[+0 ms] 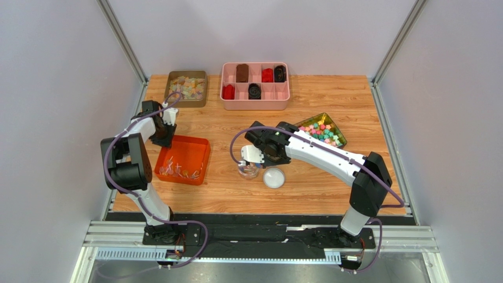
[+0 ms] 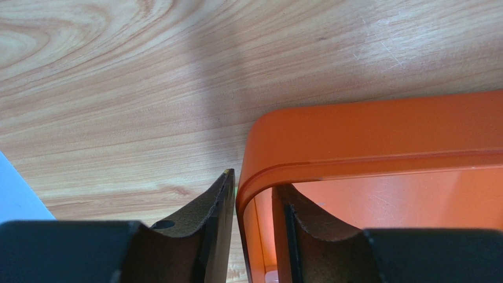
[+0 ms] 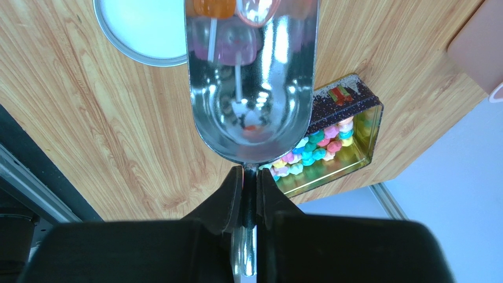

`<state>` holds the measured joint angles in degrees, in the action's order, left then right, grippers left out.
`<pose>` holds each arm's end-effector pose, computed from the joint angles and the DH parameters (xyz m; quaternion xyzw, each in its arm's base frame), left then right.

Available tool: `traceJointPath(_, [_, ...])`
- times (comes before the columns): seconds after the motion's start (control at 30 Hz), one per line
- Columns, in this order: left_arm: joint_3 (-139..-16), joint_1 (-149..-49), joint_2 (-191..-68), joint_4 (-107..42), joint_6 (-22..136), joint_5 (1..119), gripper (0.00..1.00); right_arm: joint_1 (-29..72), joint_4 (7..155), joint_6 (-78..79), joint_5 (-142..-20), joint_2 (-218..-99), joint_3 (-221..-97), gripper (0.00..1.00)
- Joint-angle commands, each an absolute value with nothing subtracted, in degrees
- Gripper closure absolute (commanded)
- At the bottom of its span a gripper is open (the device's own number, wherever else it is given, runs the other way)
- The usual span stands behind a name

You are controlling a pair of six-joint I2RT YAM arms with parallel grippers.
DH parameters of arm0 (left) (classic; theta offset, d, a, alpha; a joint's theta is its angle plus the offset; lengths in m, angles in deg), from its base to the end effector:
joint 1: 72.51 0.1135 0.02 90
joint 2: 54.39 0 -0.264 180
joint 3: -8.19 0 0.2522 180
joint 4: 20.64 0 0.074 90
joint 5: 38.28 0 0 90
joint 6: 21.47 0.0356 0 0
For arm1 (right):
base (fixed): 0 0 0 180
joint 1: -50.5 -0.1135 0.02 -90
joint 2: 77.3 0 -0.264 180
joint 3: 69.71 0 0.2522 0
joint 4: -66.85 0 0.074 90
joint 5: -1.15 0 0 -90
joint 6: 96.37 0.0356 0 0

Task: Pack the candies
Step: Place the storage box at the center of the board.

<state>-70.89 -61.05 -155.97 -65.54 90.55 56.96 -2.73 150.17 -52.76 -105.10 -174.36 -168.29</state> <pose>0.3418 0.0660 0.1746 0.0991 0.9746 0.0135 0.2004 0.1995 0.2504 0.2751 -0.7478 0.6449 -0.1365 0.0791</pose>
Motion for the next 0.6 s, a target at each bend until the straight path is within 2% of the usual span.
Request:
traceJointPath(0.0, [-70.7,-60.64,-152.66,-66.48,91.03,58.22,0.62,-3.73,150.75,-53.66,-107.92,-174.95,-170.04,1.0])
traceJointPath(0.57, [-69.73,-60.64,-150.37,-68.5,89.09,60.68,0.61,-5.48,152.42,-55.15,-111.79,-176.88,-172.5,1.0])
